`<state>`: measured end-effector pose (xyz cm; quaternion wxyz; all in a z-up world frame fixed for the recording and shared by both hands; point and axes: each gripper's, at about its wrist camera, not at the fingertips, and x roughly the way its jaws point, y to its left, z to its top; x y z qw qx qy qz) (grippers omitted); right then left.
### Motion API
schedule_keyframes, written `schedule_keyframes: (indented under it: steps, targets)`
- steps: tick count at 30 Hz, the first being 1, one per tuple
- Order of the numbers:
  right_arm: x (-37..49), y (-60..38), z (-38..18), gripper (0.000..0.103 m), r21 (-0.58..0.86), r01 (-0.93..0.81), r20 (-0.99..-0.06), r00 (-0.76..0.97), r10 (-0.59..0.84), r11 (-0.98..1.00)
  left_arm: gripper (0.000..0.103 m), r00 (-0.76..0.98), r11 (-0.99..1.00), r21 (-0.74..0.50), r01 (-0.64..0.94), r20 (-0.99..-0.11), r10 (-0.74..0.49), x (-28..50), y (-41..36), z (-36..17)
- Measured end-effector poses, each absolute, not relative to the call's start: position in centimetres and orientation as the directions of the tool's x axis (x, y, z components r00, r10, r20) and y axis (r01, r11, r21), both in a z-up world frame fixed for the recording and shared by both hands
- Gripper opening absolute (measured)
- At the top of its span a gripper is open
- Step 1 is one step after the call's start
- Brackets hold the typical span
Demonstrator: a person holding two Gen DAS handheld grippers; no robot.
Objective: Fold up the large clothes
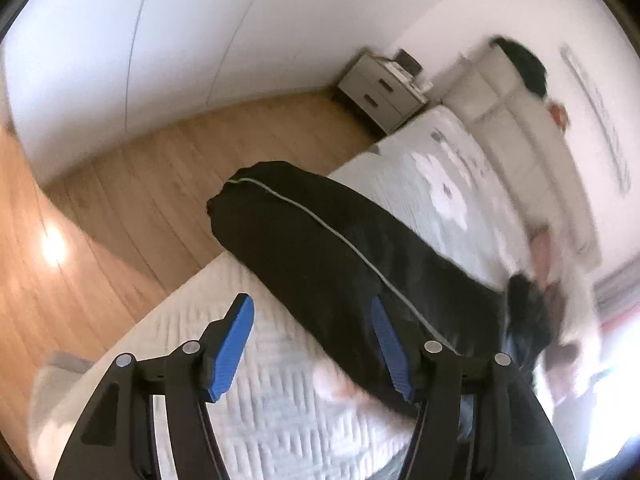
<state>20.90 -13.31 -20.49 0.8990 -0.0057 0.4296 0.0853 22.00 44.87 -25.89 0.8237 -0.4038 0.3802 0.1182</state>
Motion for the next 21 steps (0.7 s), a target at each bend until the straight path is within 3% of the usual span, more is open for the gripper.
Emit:
schedule_keyframes:
  steps: [5, 11, 12, 13, 15, 18, 21]
  targets:
    - [21.0, -13.3, -20.6, 0.077, 0.063, -0.157, -0.775, 0.615, 0.147, 0.986, 0.064, 0.662, 0.557, -0.620, -0.553, -0.733, -0.157, 24.6, 45.9, -29.9]
    - [21.0, -13.4, -20.6, 0.078, 0.062, -0.158, -0.774, 0.615, 0.148, 0.985, 0.065, 0.671, 0.591, -0.574, -0.567, -0.738, -0.074, 26.2, 45.0, -31.0]
    - [20.9, -13.4, -20.6, 0.078, 0.063, -0.159, -0.775, 0.615, 0.149, 0.985, 0.061, 0.665, 0.598, -0.558, -0.575, -0.745, -0.055, 26.6, 44.9, -31.0]
    - [20.9, -13.4, -20.6, 0.078, 0.063, -0.159, -0.775, 0.615, 0.148, 0.985, 0.038, 0.660, 0.609, -0.539, -0.582, -0.751, -0.035, 26.7, 45.0, -30.8]
    - [21.2, -13.4, -20.7, 0.079, 0.060, -0.157, -0.776, 0.614, 0.145, 0.986, 0.021, 0.679, 0.635, -0.526, -0.565, -0.734, -0.003, 26.6, 44.1, -29.8]
    - [21.3, -13.4, -20.8, 0.079, 0.055, -0.157, -0.777, 0.613, 0.141, 0.986, 0.018, 0.725, 0.677, -0.478, -0.559, -0.678, 0.120, 23.7, 42.3, -25.9]
    - [21.3, -13.4, -20.8, 0.079, 0.051, -0.155, -0.777, 0.614, 0.137, 0.987, 0.019, 0.700, 0.730, -0.341, -0.592, -0.667, 0.256, 20.5, 39.9, -23.0]
